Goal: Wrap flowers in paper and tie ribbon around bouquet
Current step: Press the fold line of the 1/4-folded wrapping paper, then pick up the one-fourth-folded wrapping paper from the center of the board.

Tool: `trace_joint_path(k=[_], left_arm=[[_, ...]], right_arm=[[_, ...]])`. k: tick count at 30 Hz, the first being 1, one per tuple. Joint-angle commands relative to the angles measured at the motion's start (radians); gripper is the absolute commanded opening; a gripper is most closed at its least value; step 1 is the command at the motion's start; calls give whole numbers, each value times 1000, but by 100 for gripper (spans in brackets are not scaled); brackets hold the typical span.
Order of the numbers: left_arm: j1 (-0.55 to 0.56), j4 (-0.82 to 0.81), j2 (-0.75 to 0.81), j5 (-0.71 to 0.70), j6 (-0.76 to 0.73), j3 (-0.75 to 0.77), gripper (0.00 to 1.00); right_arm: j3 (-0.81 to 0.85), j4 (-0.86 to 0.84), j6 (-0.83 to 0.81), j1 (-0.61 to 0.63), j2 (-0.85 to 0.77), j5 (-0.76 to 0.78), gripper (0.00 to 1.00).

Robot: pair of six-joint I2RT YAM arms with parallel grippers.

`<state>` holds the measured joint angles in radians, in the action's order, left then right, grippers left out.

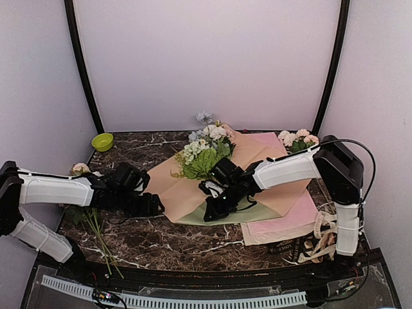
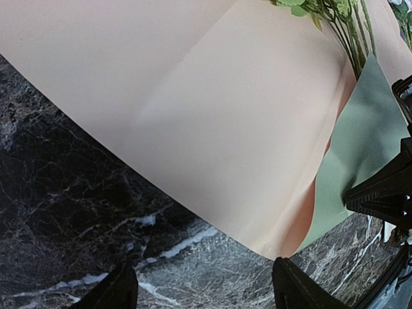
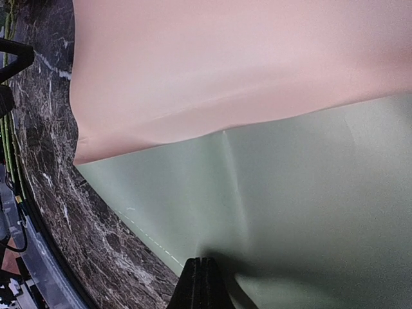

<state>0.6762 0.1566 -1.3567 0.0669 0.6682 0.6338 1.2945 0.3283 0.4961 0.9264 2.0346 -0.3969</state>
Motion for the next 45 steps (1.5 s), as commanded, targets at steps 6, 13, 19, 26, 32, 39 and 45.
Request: trace_joint_path(k=[6, 13, 19, 26, 32, 39, 45], left_arm=[[13, -126, 136, -12, 453, -68, 69], [344, -75, 134, -464, 749, -50, 69], [487, -96, -32, -629, 974, -32, 70], [534, -157, -179, -696, 1059, 32, 66], [534, -225, -261, -653, 1075, 58, 64], [534, -234, -325, -622, 1147, 80, 62], [533, -276, -340, -641, 1152, 69, 60]], right_arm=[[-35, -89, 52, -8, 45, -15, 0], [-95, -169, 77, -4, 18, 33, 0], [-159, -221, 88, 17, -1, 76, 0], [-207, -266, 104, 22, -30, 106, 0], [-235, -277, 108, 22, -37, 108, 0], [-231, -276, 105, 22, -43, 105, 0], [-227, -273, 104, 22, -42, 98, 0]])
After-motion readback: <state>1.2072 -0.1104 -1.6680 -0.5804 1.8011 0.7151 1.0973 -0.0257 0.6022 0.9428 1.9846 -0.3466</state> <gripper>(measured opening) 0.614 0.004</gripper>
